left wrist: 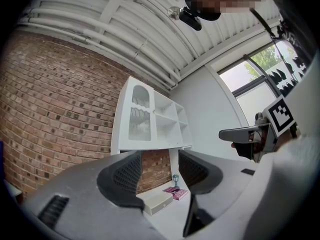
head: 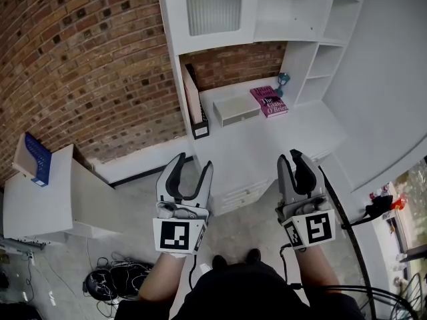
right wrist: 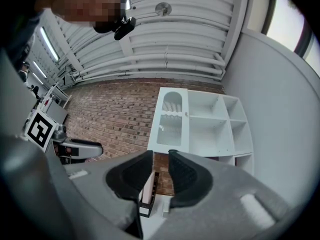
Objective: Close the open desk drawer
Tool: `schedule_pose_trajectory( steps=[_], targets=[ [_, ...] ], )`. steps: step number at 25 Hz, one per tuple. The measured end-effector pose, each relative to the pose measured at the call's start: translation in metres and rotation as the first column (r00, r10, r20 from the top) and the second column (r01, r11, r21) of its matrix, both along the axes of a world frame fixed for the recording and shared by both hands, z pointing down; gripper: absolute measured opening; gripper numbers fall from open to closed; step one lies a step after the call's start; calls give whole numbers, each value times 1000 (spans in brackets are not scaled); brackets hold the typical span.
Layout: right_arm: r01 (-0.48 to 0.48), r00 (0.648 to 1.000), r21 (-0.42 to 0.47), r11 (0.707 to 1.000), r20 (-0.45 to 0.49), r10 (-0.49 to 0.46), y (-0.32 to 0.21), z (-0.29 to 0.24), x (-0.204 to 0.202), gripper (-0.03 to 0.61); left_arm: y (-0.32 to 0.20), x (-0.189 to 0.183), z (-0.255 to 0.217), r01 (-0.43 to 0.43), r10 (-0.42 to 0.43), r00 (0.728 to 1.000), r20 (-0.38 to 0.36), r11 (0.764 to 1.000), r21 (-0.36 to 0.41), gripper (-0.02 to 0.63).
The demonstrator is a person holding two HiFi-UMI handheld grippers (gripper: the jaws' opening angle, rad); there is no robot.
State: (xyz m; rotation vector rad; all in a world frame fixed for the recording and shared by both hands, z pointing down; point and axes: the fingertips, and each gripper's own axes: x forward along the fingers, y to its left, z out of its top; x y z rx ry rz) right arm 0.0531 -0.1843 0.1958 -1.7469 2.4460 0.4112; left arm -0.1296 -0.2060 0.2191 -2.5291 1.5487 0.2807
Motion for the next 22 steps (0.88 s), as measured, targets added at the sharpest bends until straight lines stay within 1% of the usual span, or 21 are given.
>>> schedule_pose_trajectory(
  steps=[16,22],
  targets=[
    [-15,1000,-2,1000,-1,15,-7,2,-9,100,-10,-10,11,-16,16,1000,-14,1000,-23,222],
    [-12,1000,-14,1000,2,12,-18,8,-4,98,-21,-5,20,-11,11,1000,-7,999,-41,222]
  ],
)
